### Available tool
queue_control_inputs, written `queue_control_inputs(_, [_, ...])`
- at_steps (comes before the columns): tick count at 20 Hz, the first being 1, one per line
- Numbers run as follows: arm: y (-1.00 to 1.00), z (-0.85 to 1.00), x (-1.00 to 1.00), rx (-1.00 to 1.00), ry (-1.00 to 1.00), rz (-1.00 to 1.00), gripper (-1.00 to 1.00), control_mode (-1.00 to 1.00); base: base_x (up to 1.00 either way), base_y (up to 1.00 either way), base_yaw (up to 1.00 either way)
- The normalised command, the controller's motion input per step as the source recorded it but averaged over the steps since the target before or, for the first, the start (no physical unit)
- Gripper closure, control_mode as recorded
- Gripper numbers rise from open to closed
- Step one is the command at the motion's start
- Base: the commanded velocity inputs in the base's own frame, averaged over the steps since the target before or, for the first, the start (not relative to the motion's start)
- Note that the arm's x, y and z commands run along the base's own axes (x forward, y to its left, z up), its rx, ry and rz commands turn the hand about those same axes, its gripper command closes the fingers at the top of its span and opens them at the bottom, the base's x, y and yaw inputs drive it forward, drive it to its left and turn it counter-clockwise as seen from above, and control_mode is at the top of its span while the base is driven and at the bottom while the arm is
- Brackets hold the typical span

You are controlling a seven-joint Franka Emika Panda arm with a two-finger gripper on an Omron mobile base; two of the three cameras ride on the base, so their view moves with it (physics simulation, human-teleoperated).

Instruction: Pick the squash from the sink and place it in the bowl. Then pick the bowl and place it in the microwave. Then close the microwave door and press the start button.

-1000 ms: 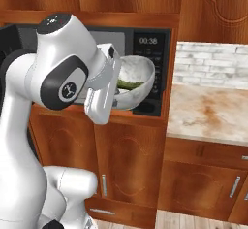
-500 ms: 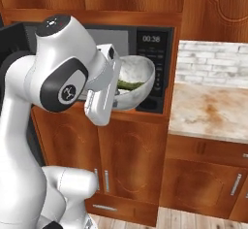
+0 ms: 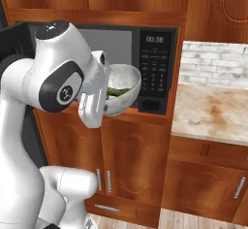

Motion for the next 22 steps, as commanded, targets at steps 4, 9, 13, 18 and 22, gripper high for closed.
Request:
queue_control_inputs(4, [0.98,-0.69,0.69,0.00,0.08,0.28,1.00,-1.00,0.00,0.00,0.00])
queue_control_inputs(9, [0.61,-0.09,0.97,0.00,0.00,0.16,1.00,-1.00,0.00,0.00,0.00])
queue_control_inputs(13, [0.26,-0.16,1.00,0.00,0.02,0.03,1.00,-1.00,0.00,0.00,0.00])
queue_control_inputs(18, [0.19,-0.33,1.00,0.00,0.01,0.00,1.00,-1.00,0.00,0.00,0.00])
queue_control_inputs(22, [0.49,-0.14,0.99,0.00,0.01,0.00,1.00,-1.00,0.00,0.00,0.00])
